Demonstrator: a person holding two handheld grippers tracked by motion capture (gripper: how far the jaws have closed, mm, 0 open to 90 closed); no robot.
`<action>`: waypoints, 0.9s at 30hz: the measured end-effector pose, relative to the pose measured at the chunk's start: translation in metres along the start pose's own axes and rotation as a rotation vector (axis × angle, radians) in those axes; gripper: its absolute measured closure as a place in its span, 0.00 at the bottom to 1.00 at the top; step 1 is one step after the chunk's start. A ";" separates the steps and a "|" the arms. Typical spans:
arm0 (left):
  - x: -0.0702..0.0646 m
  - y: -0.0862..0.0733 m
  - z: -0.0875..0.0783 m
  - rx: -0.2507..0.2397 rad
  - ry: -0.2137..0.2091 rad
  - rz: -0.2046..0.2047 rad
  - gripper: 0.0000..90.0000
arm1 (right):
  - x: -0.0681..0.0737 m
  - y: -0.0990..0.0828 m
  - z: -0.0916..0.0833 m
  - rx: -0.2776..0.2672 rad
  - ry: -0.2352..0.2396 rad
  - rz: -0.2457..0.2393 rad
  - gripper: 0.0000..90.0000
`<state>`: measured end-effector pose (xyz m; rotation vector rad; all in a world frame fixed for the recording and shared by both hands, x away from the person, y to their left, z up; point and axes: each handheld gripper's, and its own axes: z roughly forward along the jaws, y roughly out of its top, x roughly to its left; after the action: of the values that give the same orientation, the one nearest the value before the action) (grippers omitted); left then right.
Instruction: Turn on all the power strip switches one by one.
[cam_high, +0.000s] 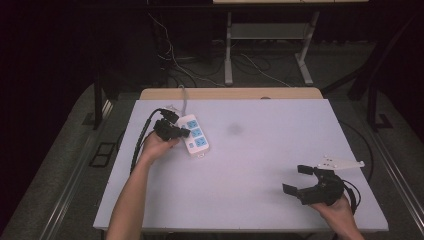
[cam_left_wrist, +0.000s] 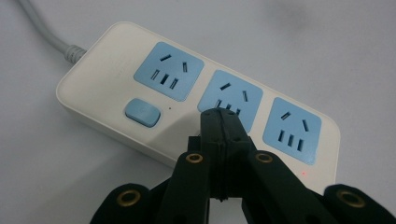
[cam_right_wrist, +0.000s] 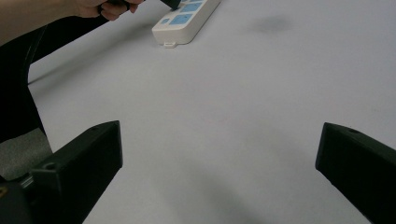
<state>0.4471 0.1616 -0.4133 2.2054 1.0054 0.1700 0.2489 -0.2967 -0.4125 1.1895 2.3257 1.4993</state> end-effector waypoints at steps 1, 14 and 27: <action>0.000 0.001 -0.001 0.002 0.000 0.004 0.99 | 0.000 0.000 0.000 0.001 -0.001 -0.001 0.01; 0.008 0.021 -0.014 -0.014 0.002 0.009 0.99 | 0.000 0.000 0.001 0.000 0.000 -0.001 0.01; 0.028 0.019 -0.002 0.016 0.037 -0.025 0.99 | -0.001 0.000 0.001 0.000 -0.003 0.006 0.00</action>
<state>0.4771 0.1739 -0.4040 2.2097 1.0578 0.1925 0.2500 -0.2967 -0.4132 1.1990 2.3223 1.4990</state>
